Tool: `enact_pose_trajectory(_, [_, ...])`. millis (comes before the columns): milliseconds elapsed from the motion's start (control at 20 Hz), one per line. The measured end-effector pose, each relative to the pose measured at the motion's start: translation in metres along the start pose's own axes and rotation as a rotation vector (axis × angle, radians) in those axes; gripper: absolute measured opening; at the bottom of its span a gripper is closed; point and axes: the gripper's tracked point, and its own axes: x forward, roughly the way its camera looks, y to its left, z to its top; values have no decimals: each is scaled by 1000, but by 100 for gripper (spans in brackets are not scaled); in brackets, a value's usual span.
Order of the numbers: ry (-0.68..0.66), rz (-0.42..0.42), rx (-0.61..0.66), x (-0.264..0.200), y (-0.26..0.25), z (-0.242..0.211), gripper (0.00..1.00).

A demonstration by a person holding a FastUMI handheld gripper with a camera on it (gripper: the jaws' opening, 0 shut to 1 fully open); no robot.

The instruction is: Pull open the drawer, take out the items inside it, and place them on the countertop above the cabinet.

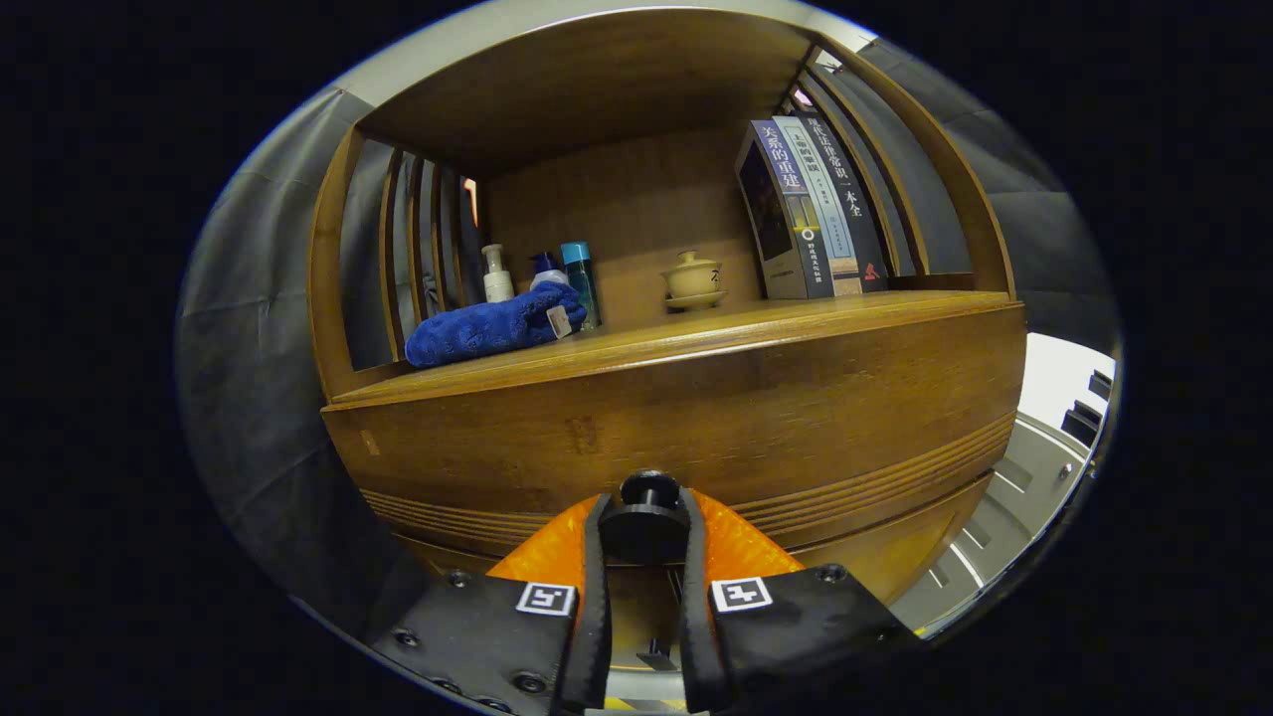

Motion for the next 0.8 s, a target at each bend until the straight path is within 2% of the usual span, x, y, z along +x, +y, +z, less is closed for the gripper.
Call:
enact_pose_trajectory(150, [17,12,2,-11,3,-2,37])
enact_pose_trajectory(800, [42,24,-55,-114,13,-20,36])
